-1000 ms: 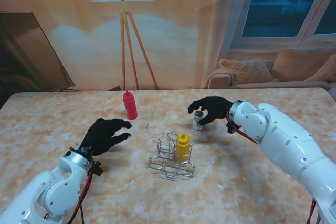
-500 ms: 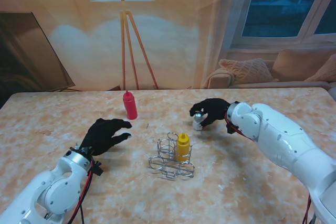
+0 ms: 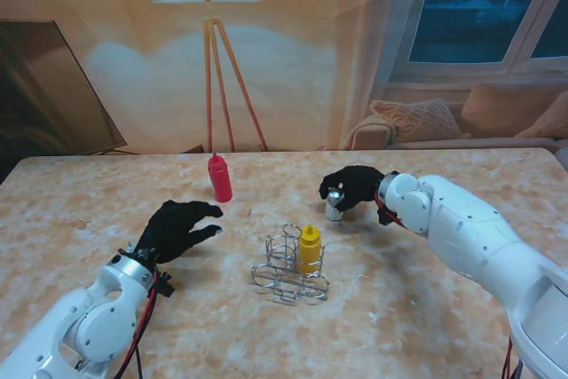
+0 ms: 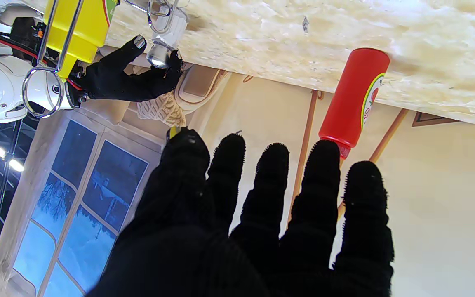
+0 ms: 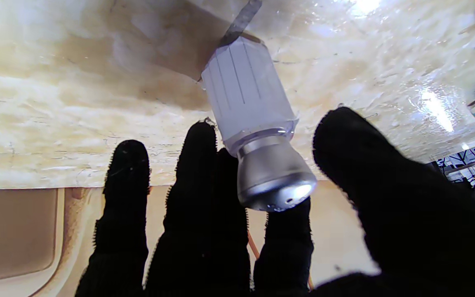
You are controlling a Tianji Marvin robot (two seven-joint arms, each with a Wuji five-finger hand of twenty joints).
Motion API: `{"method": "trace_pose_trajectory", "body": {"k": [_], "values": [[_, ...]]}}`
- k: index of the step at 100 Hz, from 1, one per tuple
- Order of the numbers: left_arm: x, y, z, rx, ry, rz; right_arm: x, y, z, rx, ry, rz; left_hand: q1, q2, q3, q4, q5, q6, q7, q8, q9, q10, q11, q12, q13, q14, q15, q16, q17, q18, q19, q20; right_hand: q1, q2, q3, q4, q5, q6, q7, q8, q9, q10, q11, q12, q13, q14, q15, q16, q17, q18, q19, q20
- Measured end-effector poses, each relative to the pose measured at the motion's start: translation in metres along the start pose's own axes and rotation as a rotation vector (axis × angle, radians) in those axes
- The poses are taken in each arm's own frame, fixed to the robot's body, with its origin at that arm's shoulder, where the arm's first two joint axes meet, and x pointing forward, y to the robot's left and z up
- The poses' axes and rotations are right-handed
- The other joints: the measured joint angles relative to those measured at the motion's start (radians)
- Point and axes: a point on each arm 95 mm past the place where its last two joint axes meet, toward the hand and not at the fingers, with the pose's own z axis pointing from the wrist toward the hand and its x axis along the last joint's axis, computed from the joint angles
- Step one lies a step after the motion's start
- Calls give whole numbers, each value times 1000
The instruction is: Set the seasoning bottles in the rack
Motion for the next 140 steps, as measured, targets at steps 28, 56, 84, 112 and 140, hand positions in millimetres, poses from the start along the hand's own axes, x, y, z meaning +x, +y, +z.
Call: {"method": "trace_pose_trajectory", "body": {"k": [28, 56, 84, 112, 140], "values": [[-1, 1, 0, -1, -6, 0, 2, -1, 3, -3, -12, 31, 0, 0, 0, 0, 0, 0, 0, 0, 0, 0, 0, 0, 0, 0, 0, 0, 0, 0, -1, 2, 119, 6, -87, -102, 59, -76, 181, -37, 71, -43, 53, 142, 64, -44, 146, 129, 60, -26, 3, 56], [-2, 1, 0, -2, -6, -1, 3, -2, 10, -1, -34, 83, 0, 0, 0, 0, 10, -2, 0, 9, 0, 0, 0, 0, 0, 0, 0, 0, 0, 1, -1, 2, 221, 29, -164, -113, 93, -101, 227, -85, 97, -30, 32, 169, 117, -34, 195, 158, 111, -48, 24, 74], [-2, 1, 0, -4, -8, -2, 7, -1, 8, -17, -30, 111, 0, -1, 0, 0, 10, -2, 0, 9, 0, 0, 0, 0, 0, 0, 0, 0, 0, 1, -1, 2, 247, 37, -196, -113, 153, -126, 240, -78, 133, -14, 19, 168, 149, -47, 234, 169, 147, -57, 28, 85], [-3, 2, 1, -5, -8, -4, 15, 8, -7, -28, 4, 81, 0, -11, 2, 0, 10, -2, 0, 9, 0, 0, -6, 0, 0, 0, 0, 0, 0, 2, -1, 2, 247, 37, -200, -114, 168, -137, 257, -76, 155, -1, 17, 167, 177, -56, 254, 171, 163, -57, 37, 96], [-2, 3, 1, -7, -9, -6, 24, 20, -40, -25, 29, 40, 0, -11, 2, 0, 10, -2, 0, 9, 0, 0, -9, 0, 0, 0, 0, 0, 0, 2, -1, 2, 247, 36, -200, -114, 203, -137, 257, -76, 178, 27, 17, 167, 192, -54, 256, 174, 187, -58, 38, 97]]}}
